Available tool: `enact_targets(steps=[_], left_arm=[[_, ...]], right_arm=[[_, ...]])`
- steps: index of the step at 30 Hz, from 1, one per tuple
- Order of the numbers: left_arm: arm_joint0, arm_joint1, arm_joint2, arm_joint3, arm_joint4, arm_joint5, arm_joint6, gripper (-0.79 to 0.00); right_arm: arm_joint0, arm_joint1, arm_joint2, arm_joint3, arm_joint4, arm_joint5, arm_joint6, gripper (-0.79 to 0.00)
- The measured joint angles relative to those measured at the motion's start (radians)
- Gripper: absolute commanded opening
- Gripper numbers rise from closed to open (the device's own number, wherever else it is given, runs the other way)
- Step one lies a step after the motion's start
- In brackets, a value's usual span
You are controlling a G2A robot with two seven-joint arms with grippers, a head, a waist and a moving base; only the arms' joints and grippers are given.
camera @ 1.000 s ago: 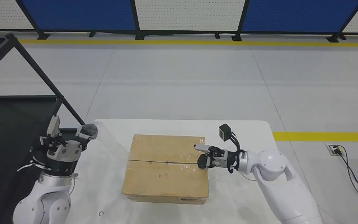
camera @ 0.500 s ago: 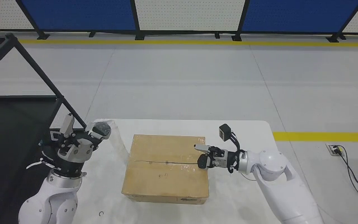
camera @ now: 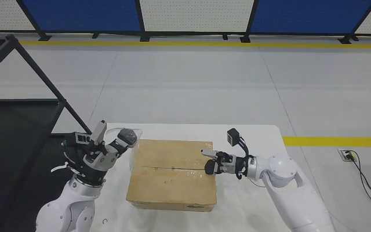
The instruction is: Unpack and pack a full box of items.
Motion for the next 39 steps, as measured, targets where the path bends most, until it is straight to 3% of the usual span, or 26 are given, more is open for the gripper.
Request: enact_targets(steps=[10, 39], left_arm=[[-0.038, -0.008, 0.094, 0.003, 0.053, 0.012, -0.005, 0.0], [-0.12, -0.029, 0.265, 0.056, 0.154, 0.037, -0.025, 0.0]], right_arm=[[0.0, 0.0, 0.0, 0.0, 0.0, 0.0, 0.0, 0.0], [0.0, 0.0, 0.0, 0.0, 0.0, 0.0, 0.0, 0.0]])
